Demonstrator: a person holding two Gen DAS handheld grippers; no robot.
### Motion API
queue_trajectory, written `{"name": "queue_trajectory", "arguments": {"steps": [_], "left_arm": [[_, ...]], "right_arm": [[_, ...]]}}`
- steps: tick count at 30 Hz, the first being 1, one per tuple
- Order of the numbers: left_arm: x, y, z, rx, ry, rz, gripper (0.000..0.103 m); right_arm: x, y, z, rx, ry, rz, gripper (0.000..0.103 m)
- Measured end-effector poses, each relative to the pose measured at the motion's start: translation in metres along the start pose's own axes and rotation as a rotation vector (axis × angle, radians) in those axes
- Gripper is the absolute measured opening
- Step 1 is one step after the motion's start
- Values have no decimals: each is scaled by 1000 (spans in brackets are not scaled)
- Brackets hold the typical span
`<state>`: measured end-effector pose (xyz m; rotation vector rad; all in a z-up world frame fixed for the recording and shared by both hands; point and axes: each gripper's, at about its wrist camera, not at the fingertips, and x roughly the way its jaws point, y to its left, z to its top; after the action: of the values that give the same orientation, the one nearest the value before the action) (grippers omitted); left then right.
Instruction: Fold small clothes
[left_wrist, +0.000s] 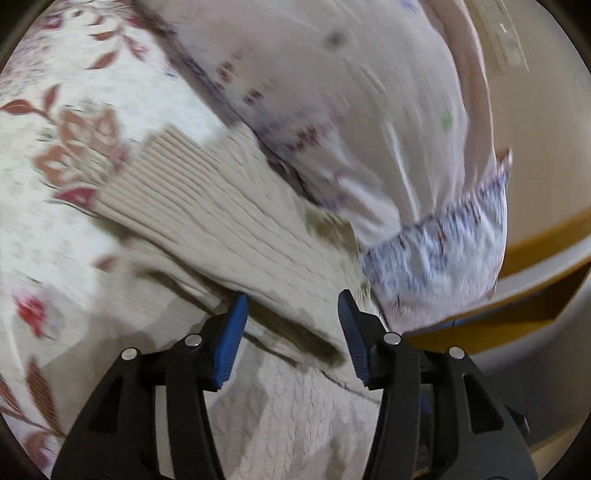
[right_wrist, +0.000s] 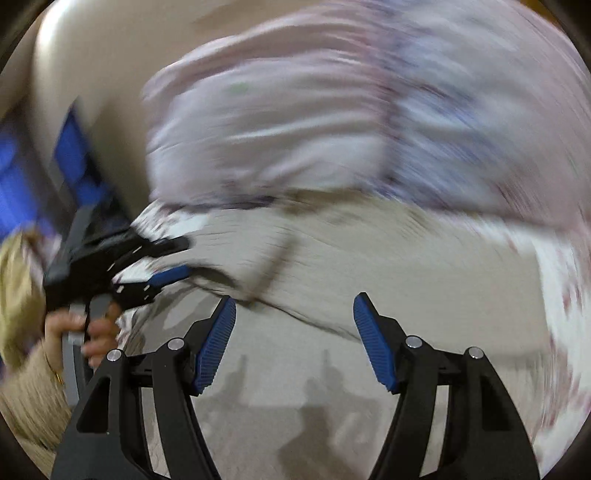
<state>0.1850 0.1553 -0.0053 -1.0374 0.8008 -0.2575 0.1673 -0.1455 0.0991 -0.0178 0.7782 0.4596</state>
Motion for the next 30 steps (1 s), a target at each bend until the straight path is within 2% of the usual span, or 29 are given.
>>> {"name": "queue_trajectory", "arguments": {"steps": [4,7,10,14,15,16,17,20,23,24,27,29,30], "left_arm": [[-4,10,19,-36,-35,16,52],[-2,12,27,-51,-42,12,52],[-5,10,33,-32,-51,19,53],[-6,7,35,4,-48,38,56],[-5,7,35,10,-46,41,56],[-5,7,34,13,-45,43,58],[-4,7,34,15,-43,49,59],[-4,10,32,16,-39,61,62],[-3,13,30,30,-35,77,62],[-2,13,29,32,-33,82,62],[0,15,27,44,-26,97,62],[2,15,26,55,-24,104,62],[2,15,26,61,-23,107,62]], "right_arm": [[38,65,15,-303,3,42,68],[76,94,18,-426,54,44,62],[112,111,21,-478,115,44,53],[144,120,28,-445,160,50,44],[150,121,30,-433,164,51,33],[156,121,32,-417,174,51,14],[159,119,33,-399,183,55,9],[151,103,35,-304,149,77,9],[125,64,42,-135,73,38,9],[114,47,44,-53,42,20,9],[59,-40,31,366,-80,-62,9],[35,-77,10,535,-104,-114,9],[25,-95,-5,598,-87,-123,10]]}}
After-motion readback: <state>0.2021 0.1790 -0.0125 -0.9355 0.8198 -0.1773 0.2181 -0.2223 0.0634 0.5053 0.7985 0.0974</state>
